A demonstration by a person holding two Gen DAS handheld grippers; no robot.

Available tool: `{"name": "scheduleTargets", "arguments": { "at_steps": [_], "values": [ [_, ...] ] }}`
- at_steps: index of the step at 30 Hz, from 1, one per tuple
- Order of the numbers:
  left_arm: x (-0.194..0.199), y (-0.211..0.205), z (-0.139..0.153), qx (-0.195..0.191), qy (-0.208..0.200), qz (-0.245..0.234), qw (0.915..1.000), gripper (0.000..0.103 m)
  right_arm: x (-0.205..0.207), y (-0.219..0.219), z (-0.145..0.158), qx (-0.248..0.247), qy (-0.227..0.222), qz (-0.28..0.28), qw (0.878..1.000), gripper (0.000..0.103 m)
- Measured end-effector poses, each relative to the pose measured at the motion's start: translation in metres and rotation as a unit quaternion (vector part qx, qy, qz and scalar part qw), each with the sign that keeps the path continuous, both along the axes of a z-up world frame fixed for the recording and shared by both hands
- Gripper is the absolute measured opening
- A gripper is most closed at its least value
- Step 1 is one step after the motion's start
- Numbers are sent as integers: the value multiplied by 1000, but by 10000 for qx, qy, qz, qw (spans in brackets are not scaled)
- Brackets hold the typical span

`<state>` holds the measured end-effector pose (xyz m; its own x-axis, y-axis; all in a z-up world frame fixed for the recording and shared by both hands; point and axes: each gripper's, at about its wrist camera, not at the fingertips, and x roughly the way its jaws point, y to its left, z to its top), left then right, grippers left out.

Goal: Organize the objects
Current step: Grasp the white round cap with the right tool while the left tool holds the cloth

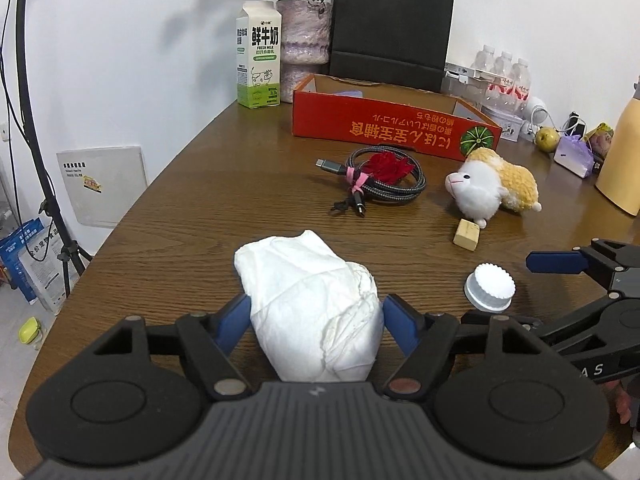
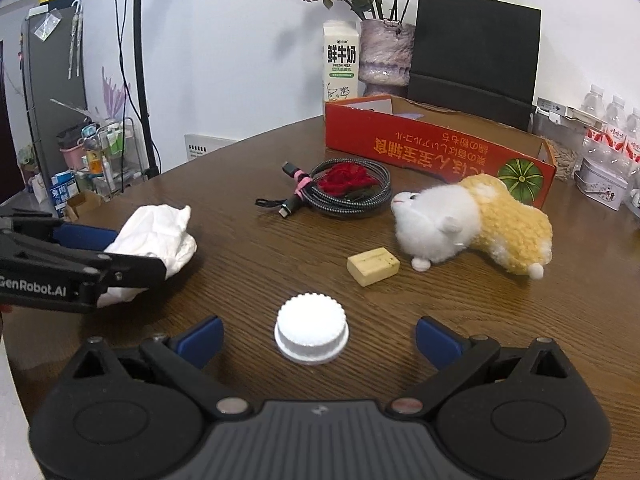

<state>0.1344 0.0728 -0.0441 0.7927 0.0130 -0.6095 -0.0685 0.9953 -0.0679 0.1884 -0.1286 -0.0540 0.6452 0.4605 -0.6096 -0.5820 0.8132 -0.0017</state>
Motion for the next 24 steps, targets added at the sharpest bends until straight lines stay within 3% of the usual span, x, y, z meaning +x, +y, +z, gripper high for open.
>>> {"name": "scheduleTargets", "arguments": {
  "at_steps": [6,12,14,16,24],
  "values": [
    [0,6,0,-71,-41,0,10000,75,1,2,0,91,-35,-101,9999,85],
    [-1,7,2,-94,-100,0,9999,75,0,4,-2,75,-2,-83,9999,60],
    [-2,7,2,-108,-110,-5,9999,75,-1,5,-1,79,-27,-53,10000,44],
    [-2,6,2,-113,-114,-13,9999,75,-2,5,-1,104,-17,-16,9999,39],
    [-4,0,8,-101,-168,-32,9998,75,-8,2,2,171,-116,18,9998,39]
  ]
}}
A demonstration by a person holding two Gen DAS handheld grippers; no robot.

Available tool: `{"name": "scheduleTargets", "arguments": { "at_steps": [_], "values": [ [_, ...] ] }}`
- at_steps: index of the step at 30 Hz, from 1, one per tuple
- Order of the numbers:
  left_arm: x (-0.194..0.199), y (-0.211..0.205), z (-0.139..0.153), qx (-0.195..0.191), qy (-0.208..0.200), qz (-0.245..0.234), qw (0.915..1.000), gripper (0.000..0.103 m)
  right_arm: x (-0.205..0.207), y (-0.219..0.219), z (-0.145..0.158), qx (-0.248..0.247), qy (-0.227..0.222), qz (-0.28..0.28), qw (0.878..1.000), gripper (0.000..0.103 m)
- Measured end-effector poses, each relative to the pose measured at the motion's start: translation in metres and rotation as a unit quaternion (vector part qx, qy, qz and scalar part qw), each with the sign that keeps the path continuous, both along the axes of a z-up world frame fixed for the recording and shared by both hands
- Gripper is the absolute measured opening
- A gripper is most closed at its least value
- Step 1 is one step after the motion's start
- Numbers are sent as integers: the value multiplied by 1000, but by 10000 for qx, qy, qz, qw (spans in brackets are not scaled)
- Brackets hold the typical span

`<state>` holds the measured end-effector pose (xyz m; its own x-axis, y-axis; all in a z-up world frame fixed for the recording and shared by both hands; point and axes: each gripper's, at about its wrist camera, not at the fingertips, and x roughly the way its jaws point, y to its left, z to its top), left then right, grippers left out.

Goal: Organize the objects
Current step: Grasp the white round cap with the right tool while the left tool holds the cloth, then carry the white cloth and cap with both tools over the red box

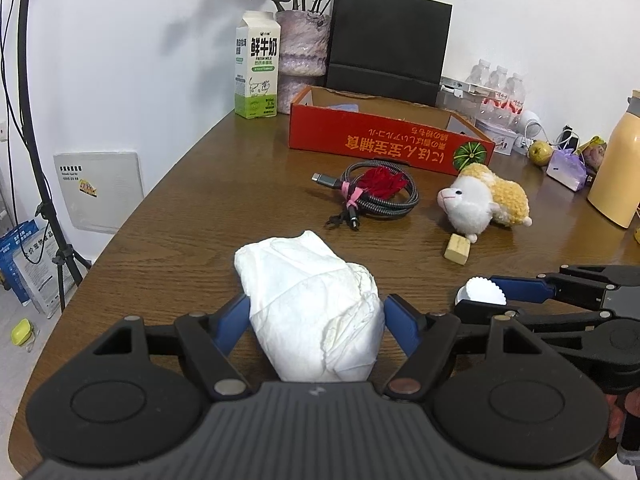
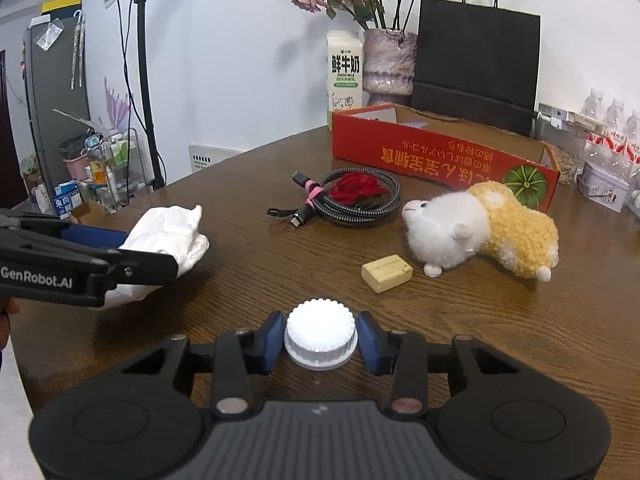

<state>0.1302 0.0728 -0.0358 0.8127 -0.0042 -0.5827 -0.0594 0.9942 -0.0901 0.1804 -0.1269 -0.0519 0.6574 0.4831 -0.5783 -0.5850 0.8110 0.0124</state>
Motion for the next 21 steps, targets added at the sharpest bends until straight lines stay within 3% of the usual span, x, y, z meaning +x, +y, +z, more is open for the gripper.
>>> {"name": "scheduleTargets", "arguments": {
  "at_steps": [21],
  "values": [
    [24,-33,39,94,-354,-252,9990,75,8,-22,42,195,-444,-129,9987,39]
  ]
}}
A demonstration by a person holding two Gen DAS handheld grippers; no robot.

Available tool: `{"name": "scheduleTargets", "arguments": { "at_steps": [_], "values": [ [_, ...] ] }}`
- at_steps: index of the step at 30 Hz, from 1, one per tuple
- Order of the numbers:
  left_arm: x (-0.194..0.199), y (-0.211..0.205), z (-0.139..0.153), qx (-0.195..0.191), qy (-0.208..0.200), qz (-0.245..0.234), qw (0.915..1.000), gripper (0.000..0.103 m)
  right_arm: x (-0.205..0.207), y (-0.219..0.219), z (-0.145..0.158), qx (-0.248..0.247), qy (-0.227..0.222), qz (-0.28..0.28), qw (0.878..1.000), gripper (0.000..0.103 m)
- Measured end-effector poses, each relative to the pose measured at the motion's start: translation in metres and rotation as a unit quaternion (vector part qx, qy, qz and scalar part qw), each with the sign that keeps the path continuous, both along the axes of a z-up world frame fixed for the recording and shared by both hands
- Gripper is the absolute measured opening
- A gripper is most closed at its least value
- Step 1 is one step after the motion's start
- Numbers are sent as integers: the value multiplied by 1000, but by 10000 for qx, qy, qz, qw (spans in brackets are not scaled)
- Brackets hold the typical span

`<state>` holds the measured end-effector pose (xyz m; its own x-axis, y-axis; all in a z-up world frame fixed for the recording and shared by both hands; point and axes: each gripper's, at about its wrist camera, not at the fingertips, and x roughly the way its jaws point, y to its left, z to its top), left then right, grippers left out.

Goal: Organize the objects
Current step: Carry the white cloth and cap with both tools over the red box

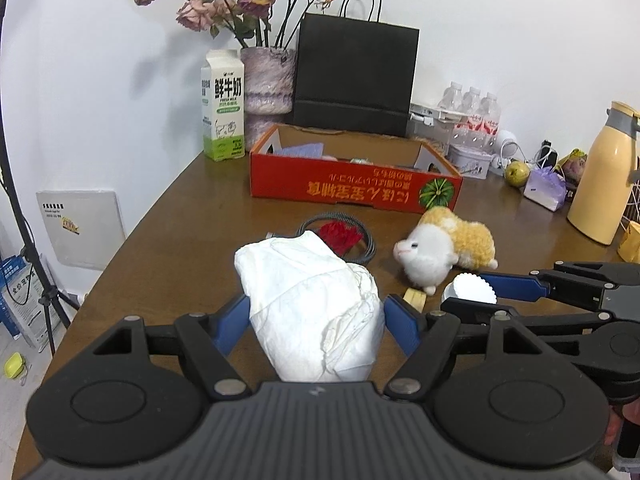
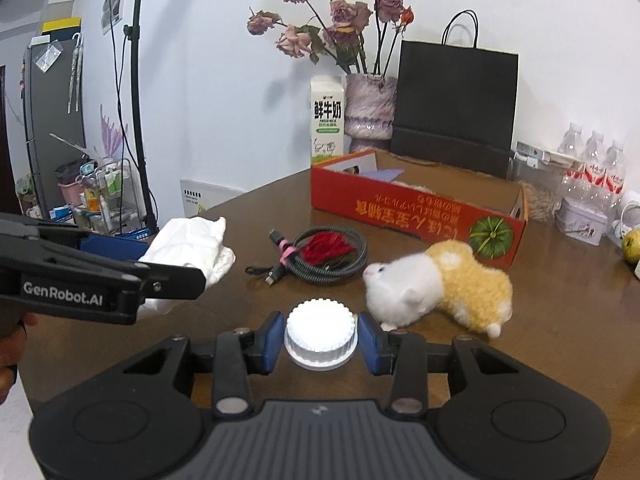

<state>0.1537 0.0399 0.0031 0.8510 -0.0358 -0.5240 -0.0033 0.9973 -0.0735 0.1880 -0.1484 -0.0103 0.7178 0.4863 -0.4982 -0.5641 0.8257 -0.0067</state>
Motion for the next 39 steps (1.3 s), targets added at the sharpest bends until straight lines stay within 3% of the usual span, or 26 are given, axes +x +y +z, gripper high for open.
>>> {"name": "scheduleTargets", "arguments": {
  "at_steps": [18,39],
  "values": [
    [60,-10,16,34,64,-83,9999,75,54,-3,24,91,-65,-109,9999,39],
    [164,-23,30,60,-38,-161,9998,75,149,-11,36,275,-212,-378,9987,39]
  ]
}}
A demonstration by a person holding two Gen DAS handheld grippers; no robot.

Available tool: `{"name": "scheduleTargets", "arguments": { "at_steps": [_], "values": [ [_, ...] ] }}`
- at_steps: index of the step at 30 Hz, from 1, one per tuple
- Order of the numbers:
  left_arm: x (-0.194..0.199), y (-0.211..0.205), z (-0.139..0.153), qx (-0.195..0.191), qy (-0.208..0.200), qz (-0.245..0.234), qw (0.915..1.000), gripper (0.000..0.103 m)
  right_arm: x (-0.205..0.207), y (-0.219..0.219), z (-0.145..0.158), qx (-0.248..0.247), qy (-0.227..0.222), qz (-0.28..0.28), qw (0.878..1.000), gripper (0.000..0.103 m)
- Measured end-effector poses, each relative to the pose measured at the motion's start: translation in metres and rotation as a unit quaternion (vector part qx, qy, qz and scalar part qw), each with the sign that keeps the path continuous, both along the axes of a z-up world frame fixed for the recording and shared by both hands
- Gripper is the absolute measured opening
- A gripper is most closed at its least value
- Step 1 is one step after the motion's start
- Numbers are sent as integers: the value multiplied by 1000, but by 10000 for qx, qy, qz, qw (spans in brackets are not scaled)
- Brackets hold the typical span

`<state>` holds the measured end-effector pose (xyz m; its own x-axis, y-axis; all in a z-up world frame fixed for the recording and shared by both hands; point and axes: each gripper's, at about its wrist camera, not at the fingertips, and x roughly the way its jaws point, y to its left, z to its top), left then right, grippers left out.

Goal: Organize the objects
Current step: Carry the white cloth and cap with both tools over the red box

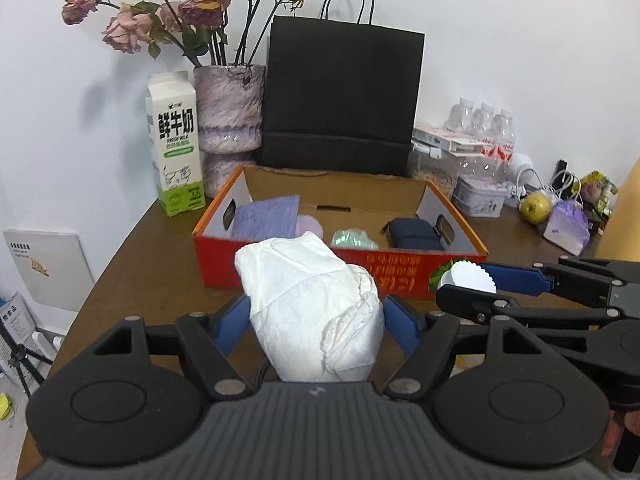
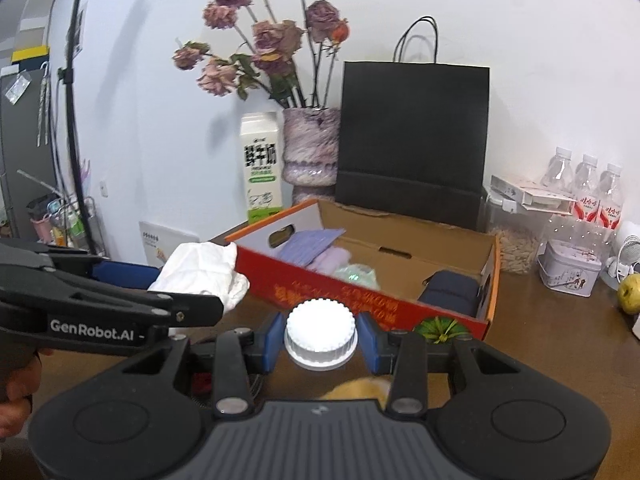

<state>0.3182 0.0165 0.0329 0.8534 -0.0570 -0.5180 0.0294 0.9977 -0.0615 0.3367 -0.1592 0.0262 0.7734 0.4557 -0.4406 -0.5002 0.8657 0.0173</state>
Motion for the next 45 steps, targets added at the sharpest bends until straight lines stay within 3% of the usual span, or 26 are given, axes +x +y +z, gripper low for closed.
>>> {"name": "scheduleTargets", "arguments": {
  "at_steps": [27,35,45],
  "values": [
    [121,-5,7,0,-307,95,9995,75,123,-3,5,75,-227,-284,9993,39],
    [155,-6,6,98,-326,75,9994,74,157,0,6,-72,-267,-337,9990,39],
    [192,-2,-9,-58,-131,101,9998,74,194,2,-3,-105,-117,-438,9989,39]
  ]
}}
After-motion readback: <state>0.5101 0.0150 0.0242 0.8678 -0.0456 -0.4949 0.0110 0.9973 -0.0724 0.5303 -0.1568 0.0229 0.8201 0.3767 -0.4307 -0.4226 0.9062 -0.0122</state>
